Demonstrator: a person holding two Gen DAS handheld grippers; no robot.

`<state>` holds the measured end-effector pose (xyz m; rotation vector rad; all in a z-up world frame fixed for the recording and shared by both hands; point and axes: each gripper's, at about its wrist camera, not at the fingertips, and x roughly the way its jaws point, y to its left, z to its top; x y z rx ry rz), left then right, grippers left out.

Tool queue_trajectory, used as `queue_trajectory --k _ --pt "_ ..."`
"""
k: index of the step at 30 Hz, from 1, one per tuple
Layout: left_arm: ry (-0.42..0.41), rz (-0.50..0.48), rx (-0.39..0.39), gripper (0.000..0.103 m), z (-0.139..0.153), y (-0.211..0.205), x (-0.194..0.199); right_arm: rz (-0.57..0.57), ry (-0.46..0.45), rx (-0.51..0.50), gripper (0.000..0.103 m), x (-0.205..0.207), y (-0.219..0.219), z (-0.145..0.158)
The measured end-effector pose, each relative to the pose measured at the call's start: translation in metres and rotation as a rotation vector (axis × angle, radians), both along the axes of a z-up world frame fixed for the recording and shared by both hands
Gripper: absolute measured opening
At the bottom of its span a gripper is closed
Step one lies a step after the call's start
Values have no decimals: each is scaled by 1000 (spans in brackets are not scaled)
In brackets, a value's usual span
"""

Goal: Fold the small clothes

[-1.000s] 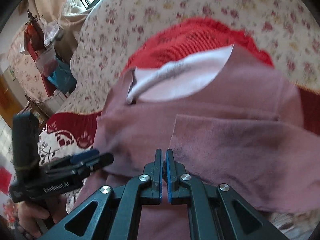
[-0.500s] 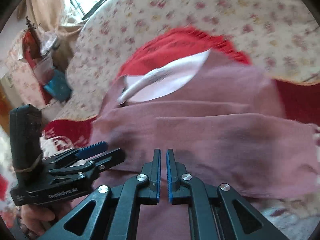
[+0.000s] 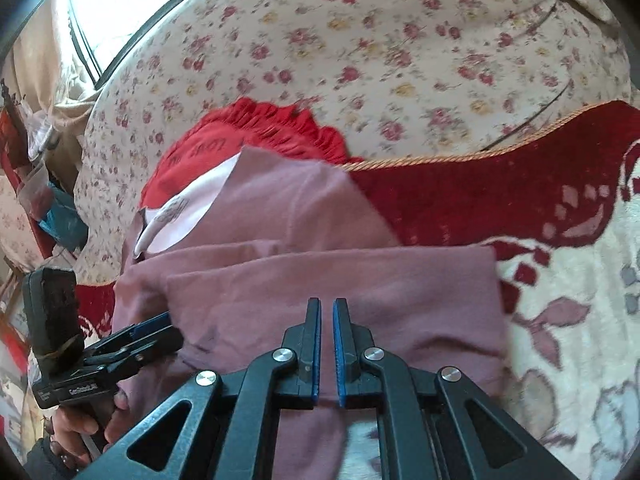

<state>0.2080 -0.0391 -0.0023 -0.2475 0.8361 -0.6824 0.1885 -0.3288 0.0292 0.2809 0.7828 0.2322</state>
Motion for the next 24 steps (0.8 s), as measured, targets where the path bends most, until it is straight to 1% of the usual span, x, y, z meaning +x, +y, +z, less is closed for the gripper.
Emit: queue_trajectory --k 6,8,10,11,12,13,14,15,16,18,19,20,22,23,24 --pt "-5 -54 -25 78 4 -8 -6 -31 1 23 4 0 -21 3" --pt "-3 -42 -24 73 2 -7 -3 -49 -10 26 4 -1 -28 7" --pt "2 -22 -11 57 2 -7 0 -86 -18 35 4 -2 -43 10" --pt "5 -10 -5 54 2 -7 2 -115 -18 48 4 -2 -55 11" --pt "11 -1 -5 48 2 -7 3 -152 -14 63 4 -1 -69 11" --pt "7 13 0 39 3 -7 3 -180 -7 79 4 0 -80 9" --pt "4 23 12 34 4 -6 3 -210 13 102 5 3 -94 4" --pt "3 26 22 23 4 -7 3 -238 41 117 5 6 -106 -2" --pt "6 21 25 14 4 -8 3 -288 73 127 5 9 -119 -13" --pt "10 -1 25 13 4 -13 3 -325 120 135 6 15 -130 -28" --pt "9 -13 27 13 4 -16 2 -319 133 162 6 18 -132 -34" --pt "3 -27 33 13 4 -20 1 -309 140 178 8 19 -132 -37" --pt "-16 -48 56 13 6 -28 -1 -289 144 197 21 23 -129 -41" --pt "-26 -52 67 13 6 -31 -2 -288 137 205 32 24 -129 -43" --pt "-34 -50 77 13 6 -33 -3 -286 131 220 37 26 -129 -44"
